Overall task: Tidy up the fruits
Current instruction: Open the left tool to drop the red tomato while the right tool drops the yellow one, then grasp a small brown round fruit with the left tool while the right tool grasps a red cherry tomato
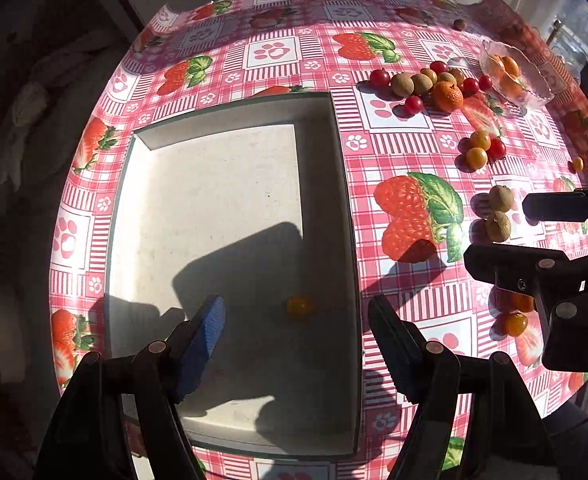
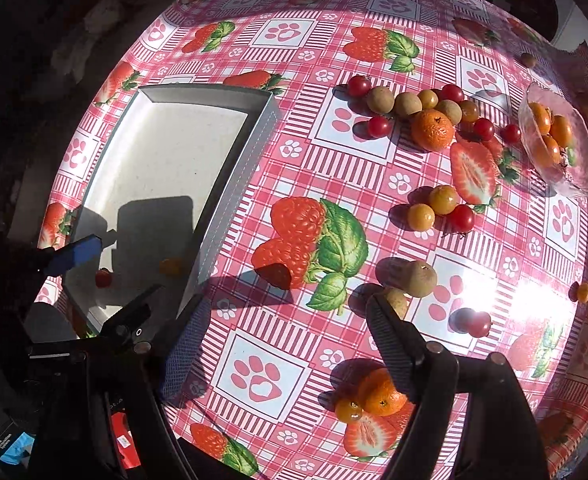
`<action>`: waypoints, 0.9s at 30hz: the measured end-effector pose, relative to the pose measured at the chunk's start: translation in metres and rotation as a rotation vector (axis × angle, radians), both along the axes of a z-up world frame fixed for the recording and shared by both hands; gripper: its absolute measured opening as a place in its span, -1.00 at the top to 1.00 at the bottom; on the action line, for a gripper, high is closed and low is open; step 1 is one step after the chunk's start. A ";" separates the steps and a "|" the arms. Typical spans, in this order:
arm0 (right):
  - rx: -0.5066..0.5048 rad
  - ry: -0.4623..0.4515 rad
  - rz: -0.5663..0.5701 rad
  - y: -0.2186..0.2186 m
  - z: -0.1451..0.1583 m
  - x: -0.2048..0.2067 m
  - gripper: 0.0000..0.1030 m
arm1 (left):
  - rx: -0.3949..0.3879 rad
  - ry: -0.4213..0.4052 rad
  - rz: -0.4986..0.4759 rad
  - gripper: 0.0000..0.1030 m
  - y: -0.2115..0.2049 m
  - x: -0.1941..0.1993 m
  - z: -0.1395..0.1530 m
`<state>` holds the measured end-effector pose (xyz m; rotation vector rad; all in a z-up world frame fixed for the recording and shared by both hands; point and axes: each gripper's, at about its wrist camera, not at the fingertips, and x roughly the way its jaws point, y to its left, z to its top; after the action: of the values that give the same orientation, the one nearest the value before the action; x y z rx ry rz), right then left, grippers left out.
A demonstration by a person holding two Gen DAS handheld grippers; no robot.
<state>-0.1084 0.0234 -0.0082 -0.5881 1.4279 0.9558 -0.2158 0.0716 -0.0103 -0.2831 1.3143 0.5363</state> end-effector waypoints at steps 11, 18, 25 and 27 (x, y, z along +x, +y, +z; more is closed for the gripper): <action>-0.080 -0.043 -0.243 -0.094 -0.010 0.067 -0.61 | -0.079 0.001 -0.165 -0.46 -0.051 0.062 -0.010; -0.106 -0.030 -0.275 -0.106 -0.027 0.081 -0.61 | -0.109 0.014 -0.196 -0.46 -0.069 0.086 -0.025; -0.110 -0.008 -0.271 -0.101 -0.045 0.092 -0.61 | -0.137 0.022 -0.180 -0.46 -0.069 0.106 -0.044; -0.105 -0.006 -0.264 -0.096 -0.048 0.095 -0.57 | -0.138 0.025 -0.175 -0.46 -0.068 0.111 -0.049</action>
<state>-0.0135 -0.0729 -0.0562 -0.4646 1.5136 0.6736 -0.1045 0.0035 -0.0597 -0.2724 1.3880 0.3034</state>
